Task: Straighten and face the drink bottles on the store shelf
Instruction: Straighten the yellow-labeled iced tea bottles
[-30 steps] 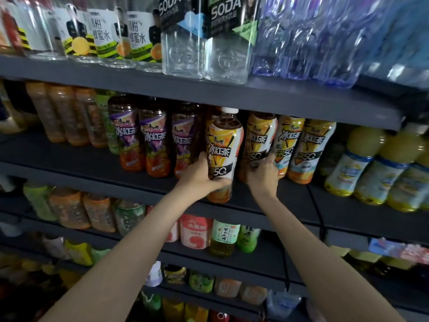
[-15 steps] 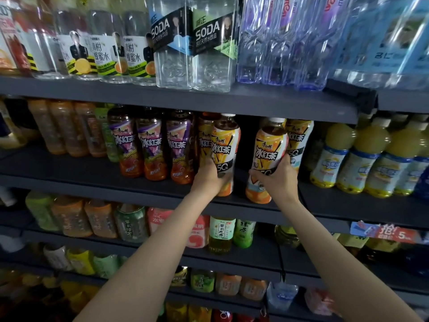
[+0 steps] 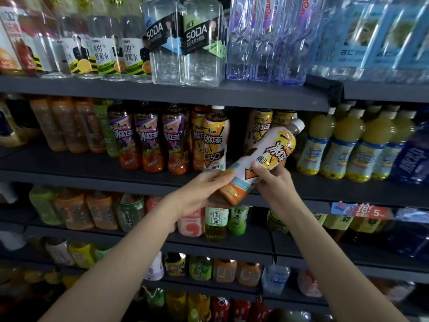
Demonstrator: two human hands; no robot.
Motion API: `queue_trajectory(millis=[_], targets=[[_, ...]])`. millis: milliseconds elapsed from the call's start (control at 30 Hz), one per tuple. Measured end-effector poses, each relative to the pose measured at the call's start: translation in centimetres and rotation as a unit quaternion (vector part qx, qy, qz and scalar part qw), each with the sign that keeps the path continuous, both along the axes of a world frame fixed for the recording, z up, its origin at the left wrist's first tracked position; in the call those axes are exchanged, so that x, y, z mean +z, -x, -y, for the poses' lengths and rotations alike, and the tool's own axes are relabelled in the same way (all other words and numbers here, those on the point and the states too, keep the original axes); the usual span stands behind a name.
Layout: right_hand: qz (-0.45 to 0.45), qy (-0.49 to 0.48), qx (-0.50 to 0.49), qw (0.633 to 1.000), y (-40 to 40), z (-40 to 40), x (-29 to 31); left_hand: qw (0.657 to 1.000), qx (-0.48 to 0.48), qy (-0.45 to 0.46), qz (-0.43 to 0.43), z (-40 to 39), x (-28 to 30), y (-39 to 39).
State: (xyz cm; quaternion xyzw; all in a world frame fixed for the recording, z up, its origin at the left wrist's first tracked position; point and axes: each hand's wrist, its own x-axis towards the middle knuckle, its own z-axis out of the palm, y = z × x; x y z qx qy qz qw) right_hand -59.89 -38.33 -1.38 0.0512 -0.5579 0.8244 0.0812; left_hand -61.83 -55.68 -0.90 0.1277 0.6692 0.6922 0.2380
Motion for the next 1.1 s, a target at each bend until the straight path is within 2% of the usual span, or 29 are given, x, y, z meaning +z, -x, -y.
queue_trajectory(millis=[67, 100, 167, 233, 267, 300, 333, 400, 433, 467, 500, 567, 633, 700, 733, 800, 833, 900, 1000, 1100], targets=[[0.053, -0.009, 0.000, 0.999, -0.3, 0.1, 0.3, 0.989, 0.079, 0.078, -0.100, 0.4, 0.0, -0.3], [0.091, 0.004, -0.004, 0.996, -0.2, 0.2, 0.3, 0.963, 0.123, 0.146, -0.190, 0.6, 0.2, -0.3], [0.163, 0.079, 0.001, 0.983, -0.2, 0.7, 0.1, 0.881, 0.165, 0.254, -0.362, 0.7, 0.8, -0.4], [0.193, 0.151, -0.002, 0.969, -0.3, 1.4, 0.4, 0.829, 0.147, 0.280, -0.461, 0.7, 1.6, -1.0], [0.191, 0.173, -0.007, 0.966, -0.3, 1.6, 0.8, 0.824, 0.138, 0.277, -0.476, 0.9, 1.8, -1.0], [0.184, 0.189, -0.011, 0.965, -0.4, 1.6, 1.1, 0.838, 0.136, 0.259, -0.460, 1.1, 1.8, -1.1], [0.172, 0.198, -0.014, 0.965, -0.7, 1.6, 1.4, 0.876, 0.136, 0.224, -0.404, 1.4, 1.8, -1.1], [0.141, 0.196, -0.013, 0.970, -1.0, 1.2, 2.1, 0.966, 0.123, 0.088, -0.208, 2.1, 2.3, -1.7], [0.125, 0.186, -0.010, 0.974, -1.2, 1.0, 2.4, 0.989, 0.101, 0.018, -0.111, 2.3, 2.5, -1.8], [0.110, 0.179, -0.002, 0.978, -1.4, 0.9, 2.7, 0.995, 0.081, -0.020, -0.061, 2.4, 2.7, -2.0], [0.097, 0.176, 0.006, 0.979, -1.5, 0.8, 2.8, 0.995, 0.072, -0.035, -0.053, 2.5, 2.9, -2.1], [0.088, 0.184, 0.027, 0.979, -1.8, 0.7, 3.1, 0.991, 0.087, -0.044, -0.097, 2.5, 3.3, -2.4], [0.126, 0.182, 0.050, 0.974, -2.0, 0.7, 3.5, 0.964, 0.127, 0.014, -0.231, 2.6, 3.5, -2.4], [0.182, 0.191, 0.070, 0.962, -2.2, 1.1, 3.9, 0.884, 0.145, 0.138, -0.423, 2.9, 3.8, -2.5], [0.200, 0.212, 0.079, 0.953, -2.2, 1.3, 3.9, 0.843, 0.136, 0.177, -0.490, 3.0, 4.1, -2.6], [0.210, 0.247, 0.086, 0.942, -2.2, 1.7, 3.8, 0.808, 0.107, 0.203, -0.543, 3.2, 4.4, -2.9], [0.203, 0.254, 0.082, 0.942, -2.2, 1.8, 3.7, 0.809, 0.099, 0.203, -0.543, 3.4, 4.3, -2.7], [0.178, 0.235, 0.062, 0.954, -1.9, 2.0, 3.4, 0.832, 0.092, 0.202, -0.508, 3.9, 4.0, -2.4], [0.119, 0.121, 0.018, 0.985, -1.7, 1.8, 3.1, 0.880, 0.078, 0.221, -0.413, 4.5, 3.1, -2.1], [0.055, 0.043, 0.018, 0.997, -1.7, 1.8, 2.9, 0.890, 0.054, 0.257, -0.373, 4.5, 2.1, -2.0]])
